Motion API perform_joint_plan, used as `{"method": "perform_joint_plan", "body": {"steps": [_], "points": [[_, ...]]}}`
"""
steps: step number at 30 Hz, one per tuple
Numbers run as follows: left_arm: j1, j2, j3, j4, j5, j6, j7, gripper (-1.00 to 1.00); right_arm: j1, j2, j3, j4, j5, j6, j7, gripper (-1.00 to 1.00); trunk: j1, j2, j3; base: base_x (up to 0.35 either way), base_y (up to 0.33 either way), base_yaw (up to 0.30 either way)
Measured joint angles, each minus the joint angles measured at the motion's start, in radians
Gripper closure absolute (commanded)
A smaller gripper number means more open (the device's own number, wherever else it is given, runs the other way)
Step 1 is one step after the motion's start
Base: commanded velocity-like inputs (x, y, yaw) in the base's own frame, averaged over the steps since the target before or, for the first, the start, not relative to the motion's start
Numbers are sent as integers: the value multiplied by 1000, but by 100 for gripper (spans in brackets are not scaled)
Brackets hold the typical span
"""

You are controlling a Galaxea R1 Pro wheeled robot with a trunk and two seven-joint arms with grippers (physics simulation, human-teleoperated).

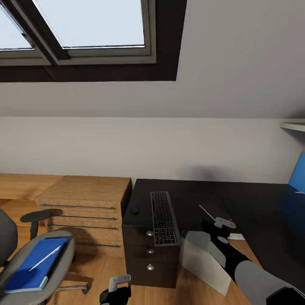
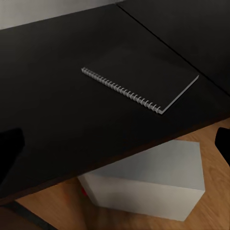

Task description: In the bedroom, organize the workspace by keeping the computer under the desk, ensuring the monitor is on the desk, placing the keyboard on the desk next to the monitor, placing the mouse on the desk next to the keyboard, moving the folder from the swivel chair onto the desk next to the mouse, stacking the notebook on top of the folder with the pen on top of the notebook, and positioning the swivel chair next to the desk.

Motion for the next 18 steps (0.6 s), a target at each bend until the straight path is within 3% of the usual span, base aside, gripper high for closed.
{"method": "perform_joint_plan", "body": {"steps": [10,18], "points": [[0,0,1,0,0,-18,0,-100,0,0,0,1,0,-1,0,-100,0,0,0,0,0,0],[0,4,8,0,1,-111,-4,-100,0,-1,1,-1,1,-1,1,-100,0,0,0,0,0,0]]}}
